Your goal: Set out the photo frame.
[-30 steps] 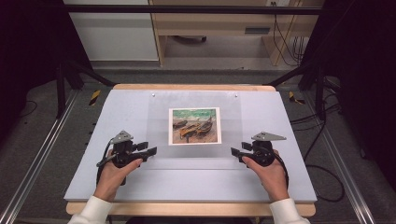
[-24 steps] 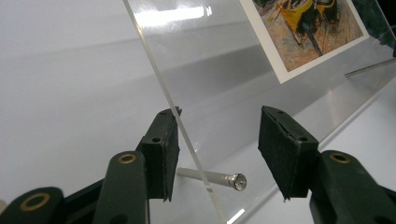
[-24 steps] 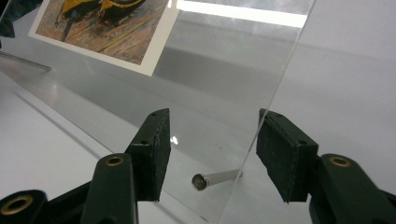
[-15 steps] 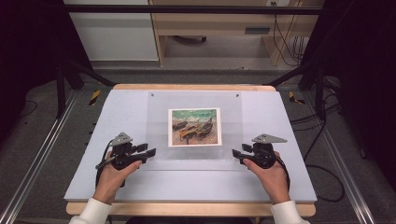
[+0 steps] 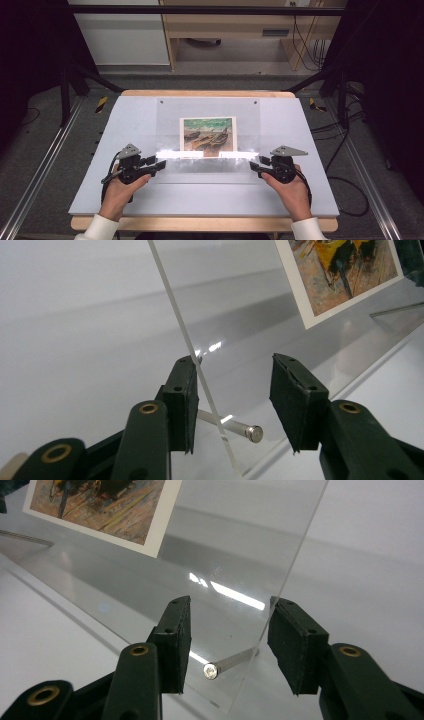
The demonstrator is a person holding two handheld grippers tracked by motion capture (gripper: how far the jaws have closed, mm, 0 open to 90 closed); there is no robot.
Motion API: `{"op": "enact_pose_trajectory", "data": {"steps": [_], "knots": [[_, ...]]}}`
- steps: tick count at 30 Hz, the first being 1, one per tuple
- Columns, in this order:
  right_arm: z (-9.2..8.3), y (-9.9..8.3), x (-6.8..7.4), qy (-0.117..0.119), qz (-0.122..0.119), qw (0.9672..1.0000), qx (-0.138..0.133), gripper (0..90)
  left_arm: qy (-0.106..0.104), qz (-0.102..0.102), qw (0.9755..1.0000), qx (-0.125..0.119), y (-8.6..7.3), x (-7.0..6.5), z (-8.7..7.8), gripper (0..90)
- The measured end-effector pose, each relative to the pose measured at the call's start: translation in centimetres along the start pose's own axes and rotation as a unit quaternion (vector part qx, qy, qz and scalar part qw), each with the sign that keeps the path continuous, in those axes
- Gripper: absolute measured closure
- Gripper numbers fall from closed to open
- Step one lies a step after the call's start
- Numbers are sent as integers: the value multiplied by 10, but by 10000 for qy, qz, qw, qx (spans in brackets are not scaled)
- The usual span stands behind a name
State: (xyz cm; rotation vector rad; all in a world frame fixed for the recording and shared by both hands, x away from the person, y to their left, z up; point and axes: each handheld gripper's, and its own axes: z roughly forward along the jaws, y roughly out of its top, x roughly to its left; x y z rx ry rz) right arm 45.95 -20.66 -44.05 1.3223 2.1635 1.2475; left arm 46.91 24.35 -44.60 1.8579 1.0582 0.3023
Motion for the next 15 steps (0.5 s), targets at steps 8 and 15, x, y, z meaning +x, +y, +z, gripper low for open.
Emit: {"op": "enact_pose_trajectory", "data": {"steps": [8,15], "knots": [[-3,-3,1,-27,-44,10000,7,559,20,26,10000,5,-3,-2,-3,566],[-5,-6,3,-46,-62,10000,5,582,28,40,10000,23,-4,-3,-4,583]]}}
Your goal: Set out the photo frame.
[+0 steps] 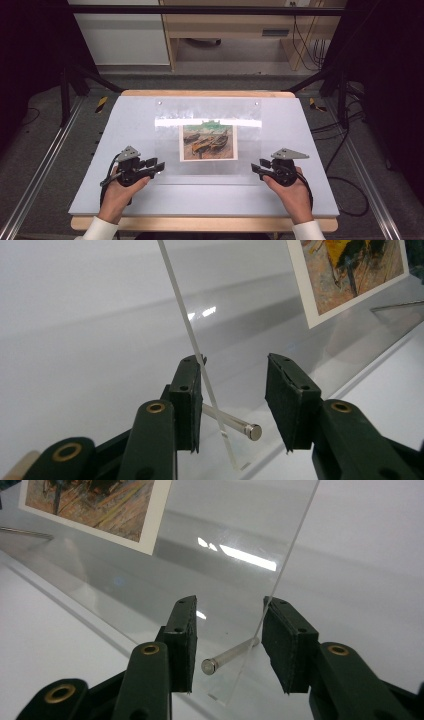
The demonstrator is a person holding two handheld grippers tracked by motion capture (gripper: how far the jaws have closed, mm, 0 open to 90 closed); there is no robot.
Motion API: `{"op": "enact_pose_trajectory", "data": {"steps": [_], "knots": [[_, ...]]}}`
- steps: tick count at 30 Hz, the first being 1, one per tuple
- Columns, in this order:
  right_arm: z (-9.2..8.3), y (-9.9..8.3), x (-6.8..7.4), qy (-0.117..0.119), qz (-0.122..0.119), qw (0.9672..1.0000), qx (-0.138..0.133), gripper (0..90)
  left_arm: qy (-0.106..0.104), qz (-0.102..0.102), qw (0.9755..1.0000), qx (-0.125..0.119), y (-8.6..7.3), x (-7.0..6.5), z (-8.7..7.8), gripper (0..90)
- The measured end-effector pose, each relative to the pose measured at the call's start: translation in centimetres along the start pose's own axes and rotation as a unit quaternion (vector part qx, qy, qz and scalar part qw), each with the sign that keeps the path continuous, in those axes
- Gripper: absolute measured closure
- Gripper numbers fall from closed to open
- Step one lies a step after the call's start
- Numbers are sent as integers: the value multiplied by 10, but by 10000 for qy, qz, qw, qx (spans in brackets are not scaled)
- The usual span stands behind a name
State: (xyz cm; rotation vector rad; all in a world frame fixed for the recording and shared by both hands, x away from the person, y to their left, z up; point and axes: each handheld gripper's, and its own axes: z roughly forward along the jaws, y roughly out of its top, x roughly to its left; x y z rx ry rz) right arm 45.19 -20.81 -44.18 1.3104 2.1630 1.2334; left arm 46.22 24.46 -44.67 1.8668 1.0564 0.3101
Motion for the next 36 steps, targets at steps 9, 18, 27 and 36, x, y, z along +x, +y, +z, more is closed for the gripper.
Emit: {"op": "enact_pose_trajectory", "data": {"steps": [9,18,27,36], "knots": [[-3,-3,1,-27,-78,10000,12,610,52,14,10000,19,-2,-2,-2,605],[-5,-6,2,-29,-47,10000,20,637,98,34,9999,14,-5,-5,-4,621],[-6,-8,3,-35,-61,10000,23,656,172,59,9998,39,-7,-8,-5,631],[-7,-11,4,-35,-58,10000,60,677,230,77,9997,77,-9,-10,-6,649]]}}
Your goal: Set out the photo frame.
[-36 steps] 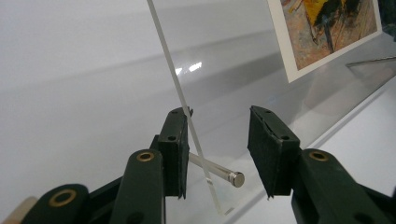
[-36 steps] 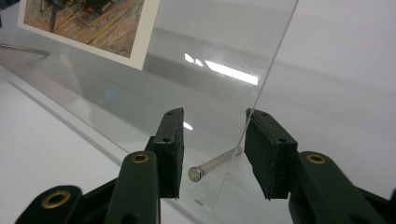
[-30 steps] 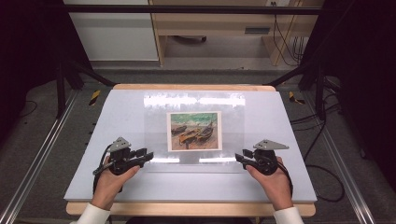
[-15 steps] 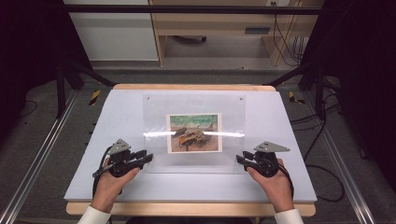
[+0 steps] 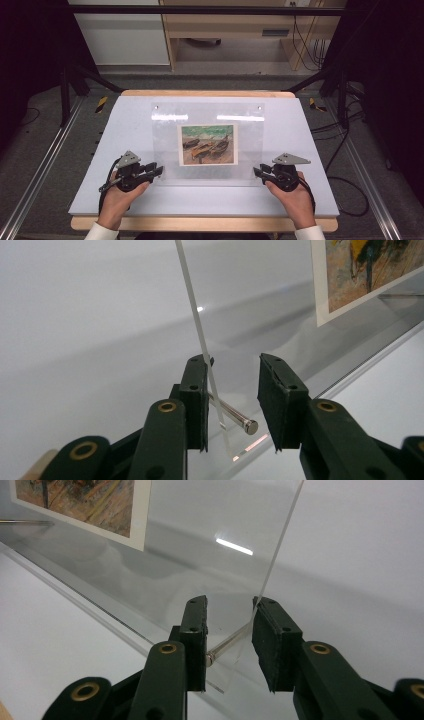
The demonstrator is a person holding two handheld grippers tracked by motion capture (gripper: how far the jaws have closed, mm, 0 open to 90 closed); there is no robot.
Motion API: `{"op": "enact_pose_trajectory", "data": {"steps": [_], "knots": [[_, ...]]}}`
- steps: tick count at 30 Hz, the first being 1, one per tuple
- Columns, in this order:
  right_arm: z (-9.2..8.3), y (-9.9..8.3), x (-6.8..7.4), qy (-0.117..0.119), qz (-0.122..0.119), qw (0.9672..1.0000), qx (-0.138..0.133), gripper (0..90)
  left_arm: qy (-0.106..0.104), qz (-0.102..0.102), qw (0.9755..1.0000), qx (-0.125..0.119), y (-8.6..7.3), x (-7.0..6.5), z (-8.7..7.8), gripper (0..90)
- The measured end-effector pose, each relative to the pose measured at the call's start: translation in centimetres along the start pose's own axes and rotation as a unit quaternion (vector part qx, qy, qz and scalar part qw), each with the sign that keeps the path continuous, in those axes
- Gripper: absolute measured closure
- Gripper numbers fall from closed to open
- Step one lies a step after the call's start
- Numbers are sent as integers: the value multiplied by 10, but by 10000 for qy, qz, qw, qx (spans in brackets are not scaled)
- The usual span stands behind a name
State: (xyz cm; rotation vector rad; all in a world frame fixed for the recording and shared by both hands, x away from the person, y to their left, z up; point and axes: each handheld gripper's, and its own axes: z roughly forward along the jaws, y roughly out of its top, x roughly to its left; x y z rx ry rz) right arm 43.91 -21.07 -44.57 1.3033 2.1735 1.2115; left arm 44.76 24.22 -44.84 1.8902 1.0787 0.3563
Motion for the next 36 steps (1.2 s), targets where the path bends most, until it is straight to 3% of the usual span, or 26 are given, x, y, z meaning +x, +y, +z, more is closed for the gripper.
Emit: {"op": "enact_pose_trajectory", "data": {"steps": [36], "knots": [[-4,-11,2,61,-83,9999,52,717,19,123,9998,147,-8,-5,-4,678]]}}
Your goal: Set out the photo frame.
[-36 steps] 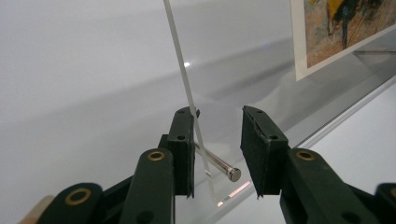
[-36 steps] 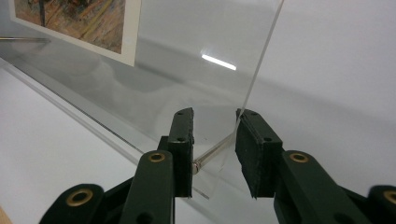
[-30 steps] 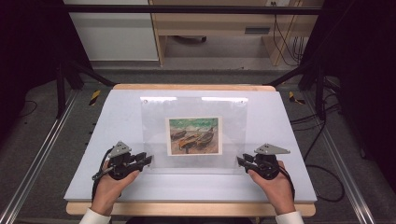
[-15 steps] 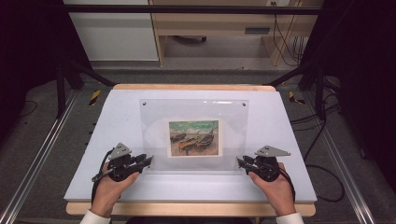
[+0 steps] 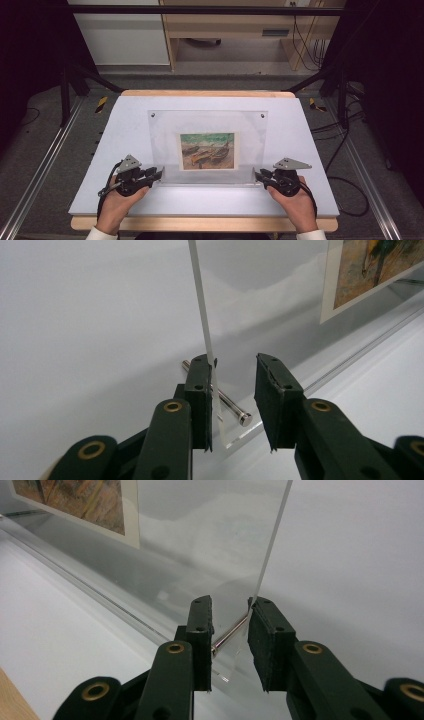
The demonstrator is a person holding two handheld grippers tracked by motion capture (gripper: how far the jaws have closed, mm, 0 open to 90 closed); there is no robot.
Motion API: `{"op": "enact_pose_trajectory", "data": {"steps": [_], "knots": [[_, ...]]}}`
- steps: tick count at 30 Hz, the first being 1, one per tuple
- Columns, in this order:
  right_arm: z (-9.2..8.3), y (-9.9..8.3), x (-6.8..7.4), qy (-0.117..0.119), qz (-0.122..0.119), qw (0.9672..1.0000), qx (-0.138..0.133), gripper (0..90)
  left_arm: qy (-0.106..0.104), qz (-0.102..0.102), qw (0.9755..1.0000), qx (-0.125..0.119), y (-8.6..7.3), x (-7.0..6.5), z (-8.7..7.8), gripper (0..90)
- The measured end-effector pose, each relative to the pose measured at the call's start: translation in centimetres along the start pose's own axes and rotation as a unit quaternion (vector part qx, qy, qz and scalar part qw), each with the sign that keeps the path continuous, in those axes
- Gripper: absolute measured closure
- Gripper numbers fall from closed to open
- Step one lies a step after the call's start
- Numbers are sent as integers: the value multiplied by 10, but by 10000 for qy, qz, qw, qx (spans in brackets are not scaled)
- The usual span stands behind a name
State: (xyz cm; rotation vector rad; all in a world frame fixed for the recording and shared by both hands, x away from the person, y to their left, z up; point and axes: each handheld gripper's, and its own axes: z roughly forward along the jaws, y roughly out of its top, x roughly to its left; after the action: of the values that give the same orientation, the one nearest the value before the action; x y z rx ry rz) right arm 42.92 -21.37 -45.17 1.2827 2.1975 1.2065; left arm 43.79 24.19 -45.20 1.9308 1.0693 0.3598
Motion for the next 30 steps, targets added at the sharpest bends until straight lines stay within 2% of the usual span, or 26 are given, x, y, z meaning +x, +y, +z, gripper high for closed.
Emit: {"op": "enact_pose_trajectory", "data": {"steps": [30], "knots": [[-2,-6,3,-10,-25,10000,67,719,-15,127,9998,139,-4,-3,-1,681]]}}
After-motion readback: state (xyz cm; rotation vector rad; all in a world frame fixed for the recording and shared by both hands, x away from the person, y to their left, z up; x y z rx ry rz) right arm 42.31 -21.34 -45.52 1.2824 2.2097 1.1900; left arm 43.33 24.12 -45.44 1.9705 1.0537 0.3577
